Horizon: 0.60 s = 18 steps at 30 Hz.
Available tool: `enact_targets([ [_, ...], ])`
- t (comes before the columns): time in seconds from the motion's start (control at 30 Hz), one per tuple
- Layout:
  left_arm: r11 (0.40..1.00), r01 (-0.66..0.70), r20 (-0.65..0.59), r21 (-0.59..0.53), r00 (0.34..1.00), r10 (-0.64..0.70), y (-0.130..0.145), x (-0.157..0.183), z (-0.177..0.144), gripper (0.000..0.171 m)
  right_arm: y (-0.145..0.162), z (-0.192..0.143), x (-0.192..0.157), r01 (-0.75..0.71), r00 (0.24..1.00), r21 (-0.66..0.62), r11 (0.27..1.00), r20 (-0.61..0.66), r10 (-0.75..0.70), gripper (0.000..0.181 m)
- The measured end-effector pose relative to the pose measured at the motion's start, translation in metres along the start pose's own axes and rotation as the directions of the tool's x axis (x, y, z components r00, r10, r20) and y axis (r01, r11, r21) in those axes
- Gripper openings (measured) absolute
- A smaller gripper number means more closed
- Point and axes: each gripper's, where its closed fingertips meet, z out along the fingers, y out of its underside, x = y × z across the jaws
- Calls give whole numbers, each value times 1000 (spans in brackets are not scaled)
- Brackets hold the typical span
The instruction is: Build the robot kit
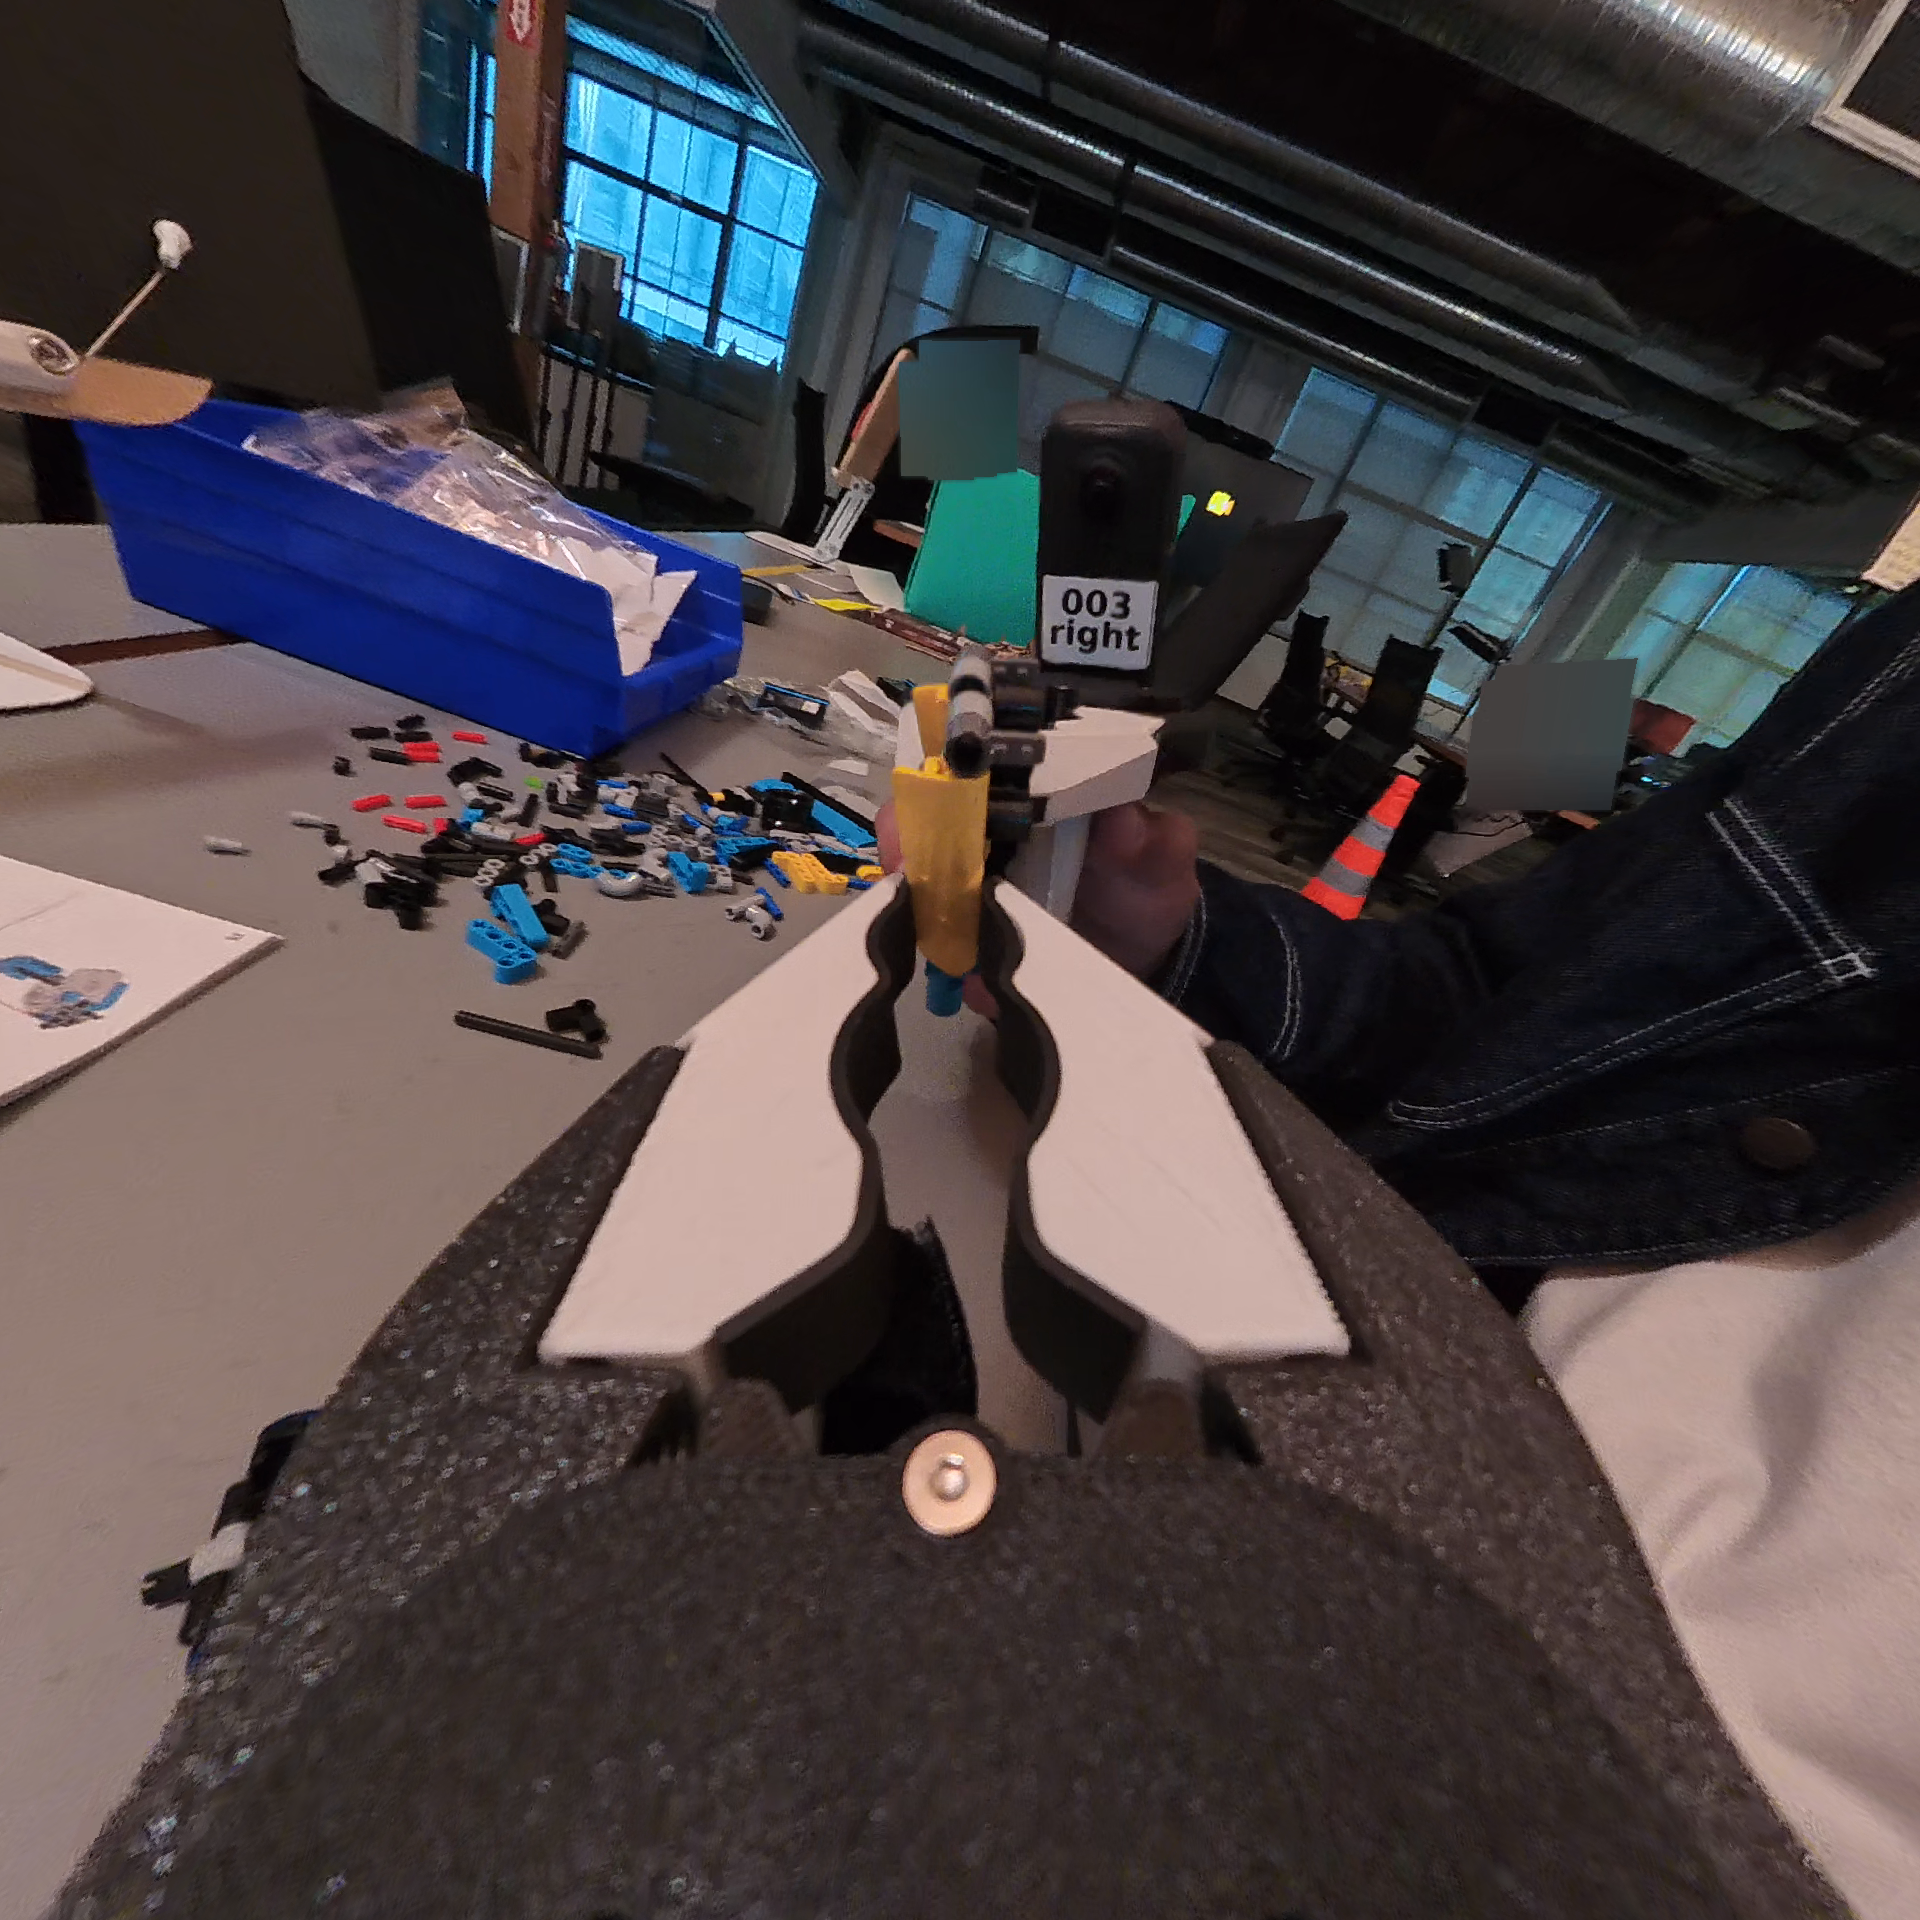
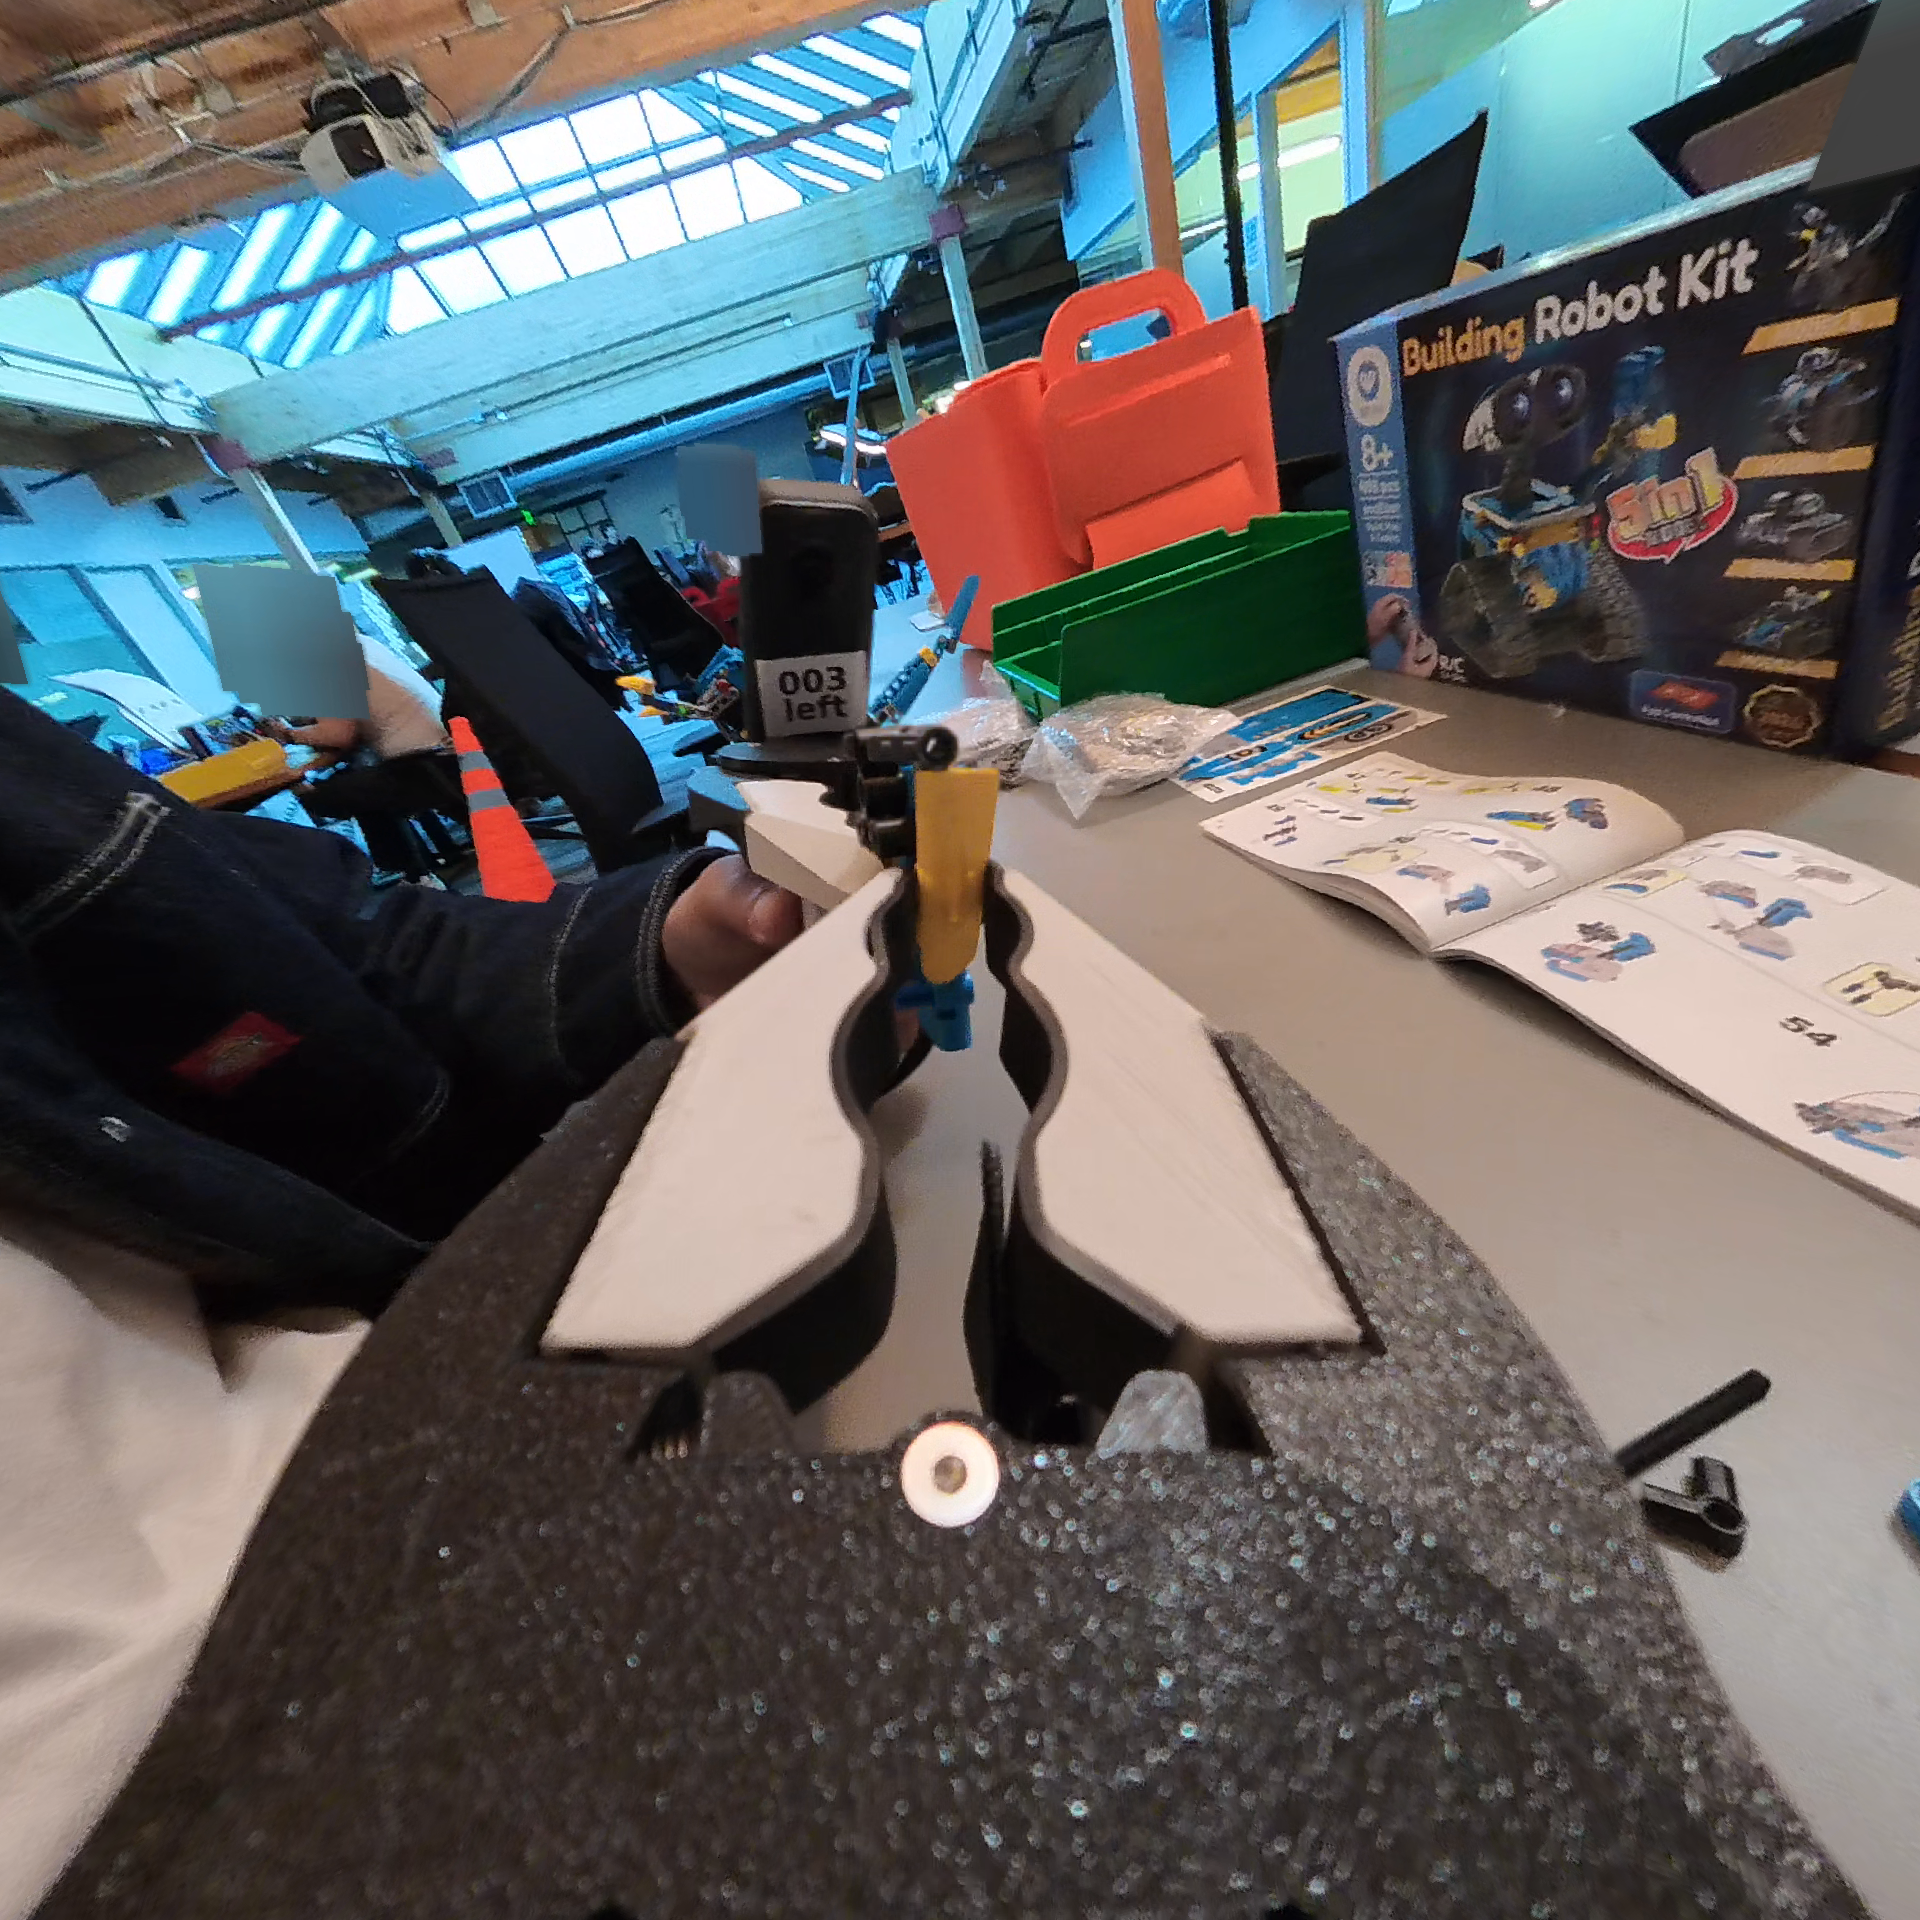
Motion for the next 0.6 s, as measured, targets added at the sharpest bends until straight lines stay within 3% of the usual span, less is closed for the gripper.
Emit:
enact_targets([
  [0.2, 997, 74, -98, 5, 992, -73, -2, 9, -1, 10, -4, -4, -9, -118, 984, 14, 993, 134, 115, 16],
  [0.33, 995, 98, -120, -7, 988, -98, 0, 11, -1, 10, 1, -4, -9, -95, 987, -11, 995, 131, 95, 12],
  [0.6, 998, 69, -87, 5, 994, -68, -1, 8, 0, 10, 2, -3, -8, -204, 963, -14, 979, 175, 204, 11],
])
